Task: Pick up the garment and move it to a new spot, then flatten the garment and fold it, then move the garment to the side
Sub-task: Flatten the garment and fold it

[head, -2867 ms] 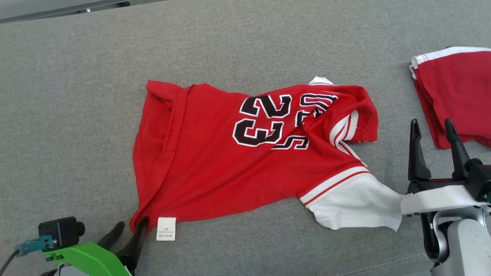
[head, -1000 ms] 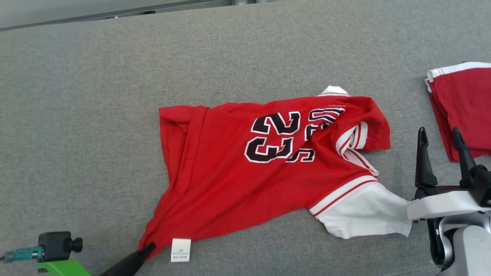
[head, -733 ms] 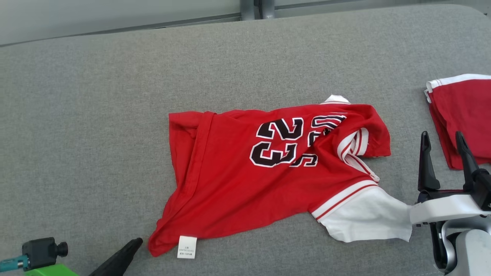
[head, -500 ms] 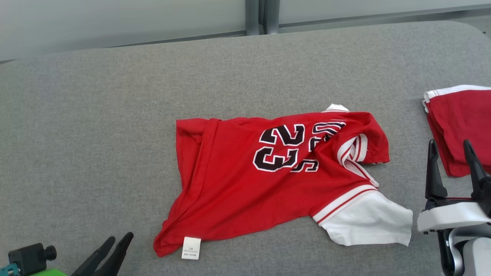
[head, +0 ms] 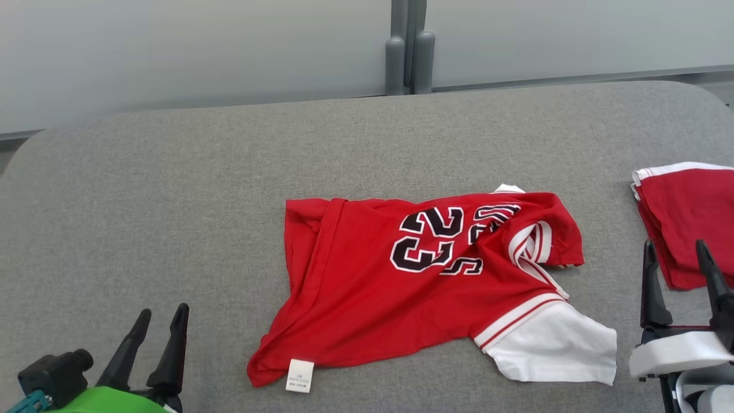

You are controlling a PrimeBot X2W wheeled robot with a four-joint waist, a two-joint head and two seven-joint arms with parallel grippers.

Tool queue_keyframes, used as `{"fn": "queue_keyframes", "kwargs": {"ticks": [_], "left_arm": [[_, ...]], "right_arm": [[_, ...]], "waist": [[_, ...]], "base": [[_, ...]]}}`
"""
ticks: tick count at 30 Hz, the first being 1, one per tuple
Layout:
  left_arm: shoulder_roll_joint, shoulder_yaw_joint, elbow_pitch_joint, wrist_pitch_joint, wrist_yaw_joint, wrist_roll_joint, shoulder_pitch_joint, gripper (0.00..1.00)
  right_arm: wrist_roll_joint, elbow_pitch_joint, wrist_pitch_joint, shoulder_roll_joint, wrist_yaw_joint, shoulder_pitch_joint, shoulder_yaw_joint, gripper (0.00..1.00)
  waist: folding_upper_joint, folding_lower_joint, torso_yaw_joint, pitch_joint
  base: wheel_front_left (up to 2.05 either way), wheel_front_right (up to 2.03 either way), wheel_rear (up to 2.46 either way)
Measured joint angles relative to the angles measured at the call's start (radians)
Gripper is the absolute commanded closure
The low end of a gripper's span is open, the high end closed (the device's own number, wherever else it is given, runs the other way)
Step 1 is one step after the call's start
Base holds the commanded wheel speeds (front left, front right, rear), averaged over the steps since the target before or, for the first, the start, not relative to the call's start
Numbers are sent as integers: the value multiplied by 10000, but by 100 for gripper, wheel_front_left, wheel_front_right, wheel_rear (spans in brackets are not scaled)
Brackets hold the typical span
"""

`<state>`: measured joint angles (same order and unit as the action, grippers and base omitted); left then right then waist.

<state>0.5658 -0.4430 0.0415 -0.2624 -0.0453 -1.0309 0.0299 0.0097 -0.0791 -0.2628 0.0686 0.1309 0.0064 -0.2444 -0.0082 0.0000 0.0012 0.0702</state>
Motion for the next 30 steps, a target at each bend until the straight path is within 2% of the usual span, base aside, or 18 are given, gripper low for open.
{"fn": "queue_keyframes", "kwargs": {"ticks": [6, 14, 24, 30], "left_arm": [[-731, 1218, 222, -2, -176, 2284, 294, 0], [-1544, 1960, 485, -2, -71, 4801, 353, 0], [-2311, 2750, 886, -2, 646, 5908, 600, 0], [-2627, 2775, 1135, 86, 1070, 5831, 944, 0]], "right_arm": [[-155, -115, 0, -19, 0, 358, 460, 0], [-314, -407, 0, -94, 0, 421, 1181, 0], [-309, -663, 0, -161, 0, 530, 1317, 0], [-21, -970, 0, -171, 0, 637, 1396, 0]], "waist": [[0, 0, 275, -259], [0, 0, 548, -382], [0, 0, 534, -439], [0, 0, 441, -409]], "base": [[0, 0, 0], [0, 0, 0], [0, 0, 0], [0, 0, 0]]}}
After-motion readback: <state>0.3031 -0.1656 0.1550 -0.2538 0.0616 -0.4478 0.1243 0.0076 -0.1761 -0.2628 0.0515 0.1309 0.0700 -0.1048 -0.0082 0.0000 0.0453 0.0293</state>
